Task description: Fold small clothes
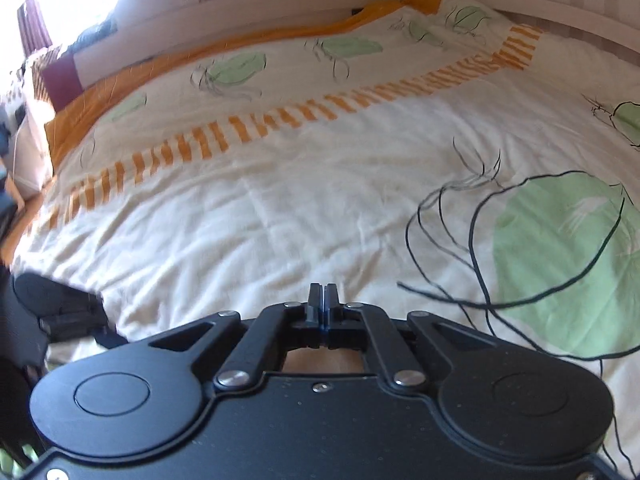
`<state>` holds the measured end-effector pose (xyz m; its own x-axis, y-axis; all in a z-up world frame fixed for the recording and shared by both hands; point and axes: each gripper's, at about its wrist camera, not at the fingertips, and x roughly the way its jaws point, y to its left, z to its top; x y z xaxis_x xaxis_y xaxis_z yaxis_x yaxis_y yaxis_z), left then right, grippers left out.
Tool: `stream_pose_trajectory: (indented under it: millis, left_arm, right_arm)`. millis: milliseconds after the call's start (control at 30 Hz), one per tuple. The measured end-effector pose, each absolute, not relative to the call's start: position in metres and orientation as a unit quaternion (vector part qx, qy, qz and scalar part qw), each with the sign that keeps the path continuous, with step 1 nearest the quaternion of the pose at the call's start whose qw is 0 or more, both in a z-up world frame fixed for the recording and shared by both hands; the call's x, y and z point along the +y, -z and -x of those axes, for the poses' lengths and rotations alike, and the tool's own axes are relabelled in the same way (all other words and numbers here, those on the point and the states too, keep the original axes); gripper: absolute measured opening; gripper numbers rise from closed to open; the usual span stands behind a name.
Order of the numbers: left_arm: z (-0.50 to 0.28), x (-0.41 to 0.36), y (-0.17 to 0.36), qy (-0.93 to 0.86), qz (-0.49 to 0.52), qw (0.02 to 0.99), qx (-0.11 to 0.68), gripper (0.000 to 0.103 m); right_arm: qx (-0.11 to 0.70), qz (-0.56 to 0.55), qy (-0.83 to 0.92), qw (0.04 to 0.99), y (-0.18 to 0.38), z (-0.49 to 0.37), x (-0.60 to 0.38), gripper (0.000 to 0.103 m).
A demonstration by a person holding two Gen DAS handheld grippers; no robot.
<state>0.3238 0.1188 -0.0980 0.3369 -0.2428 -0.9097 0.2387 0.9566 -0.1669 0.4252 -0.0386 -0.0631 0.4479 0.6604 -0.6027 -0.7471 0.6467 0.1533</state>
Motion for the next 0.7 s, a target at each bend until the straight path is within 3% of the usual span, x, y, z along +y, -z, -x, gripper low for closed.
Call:
stream_pose_trajectory:
  millis: [33, 100, 133, 167, 200, 333, 367, 400, 433, 700]
  left_arm:
    - [-0.324, 0.120, 0.099, 0.147, 0.004, 0.817, 0.557, 0.096]
    - [-0.323, 0.120, 0.099, 0.147, 0.002, 0.817, 0.557, 0.096]
    - [-0.323, 0.120, 0.099, 0.148, 0.000, 0.817, 0.557, 0.096]
    - [-0.323, 0.120, 0.100, 0.148, -0.001, 0.818, 0.557, 0.096]
    - [-0.323, 0.120, 0.100, 0.147, -0.001, 0.818, 0.557, 0.096]
    - [-0.322, 0.118, 0.101, 0.146, -0.002, 0.818, 0.556, 0.096]
    - [-0.321, 0.118, 0.101, 0.146, -0.001, 0.818, 0.556, 0.096]
    - [-0.321, 0.118, 0.101, 0.146, 0.000, 0.819, 0.556, 0.096]
    - [-0.321, 0.118, 0.101, 0.145, 0.000, 0.819, 0.556, 0.096]
    - [-0.320, 0.113, 0.102, 0.145, -0.009, 0.817, 0.558, 0.097]
  right_arm:
    - [0.314, 0.062, -0.410, 0.854, 0.060, -0.426, -0.039, 0.007]
    - [0.301, 0.081, -0.402, 0.861, 0.057, -0.428, -0.040, 0.026]
    - [0.309, 0.095, -0.404, 0.856, 0.059, -0.430, -0.041, 0.048]
    - [0.318, 0.101, -0.405, 0.851, 0.061, -0.432, -0.043, 0.060]
    - [0.328, 0.102, -0.410, 0.845, 0.065, -0.433, -0.046, 0.063]
    - [0.349, 0.083, -0.436, 0.825, 0.075, -0.436, -0.056, 0.062]
    - [0.355, 0.076, -0.443, 0.820, 0.077, -0.437, -0.057, 0.054]
    - [0.360, 0.069, -0.452, 0.813, 0.078, -0.438, -0.057, 0.037]
    - [0.362, 0.066, -0.454, 0.811, 0.078, -0.437, -0.056, 0.013]
    - [0.351, 0.074, -0.450, 0.818, 0.073, -0.439, -0.020, 0.007]
